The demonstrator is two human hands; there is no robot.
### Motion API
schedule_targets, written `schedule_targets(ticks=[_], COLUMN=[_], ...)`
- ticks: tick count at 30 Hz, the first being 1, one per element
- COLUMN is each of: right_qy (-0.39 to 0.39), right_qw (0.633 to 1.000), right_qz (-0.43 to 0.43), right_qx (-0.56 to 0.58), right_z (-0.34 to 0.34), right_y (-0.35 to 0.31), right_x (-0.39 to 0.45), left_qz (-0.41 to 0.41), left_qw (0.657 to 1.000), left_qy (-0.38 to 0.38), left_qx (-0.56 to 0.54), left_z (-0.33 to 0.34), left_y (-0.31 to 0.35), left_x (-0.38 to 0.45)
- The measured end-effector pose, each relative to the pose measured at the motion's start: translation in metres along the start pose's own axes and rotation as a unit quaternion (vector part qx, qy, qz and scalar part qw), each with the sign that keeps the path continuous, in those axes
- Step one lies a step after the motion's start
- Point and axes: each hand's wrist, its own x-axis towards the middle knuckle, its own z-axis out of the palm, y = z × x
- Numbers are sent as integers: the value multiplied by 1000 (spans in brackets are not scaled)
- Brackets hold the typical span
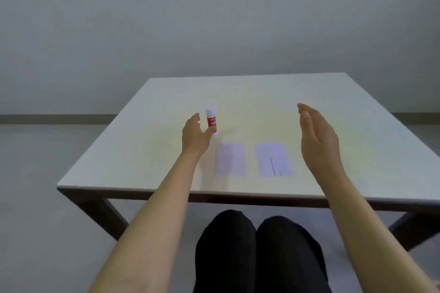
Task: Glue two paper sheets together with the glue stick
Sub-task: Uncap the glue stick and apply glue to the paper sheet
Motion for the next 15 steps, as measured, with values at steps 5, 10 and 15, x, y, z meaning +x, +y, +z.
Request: schedule_targets(ticks=[5, 10, 15], right_qy=[-7, -24, -66], right_qw=[1000, 999, 997], right_qz=[25, 31, 41], right_qx=[15, 18, 24], right_z=[-2, 5, 18], right_y=[13, 21, 26], right_x=[0, -6, -14], left_qz=[-24, -15, 40], left_qw=[998, 999, 995], left_qy=[44, 40, 55], left_qx=[-22, -30, -74], left_z=[11, 20, 26], left_y=[1, -1, 5], left_x=[9, 9, -13])
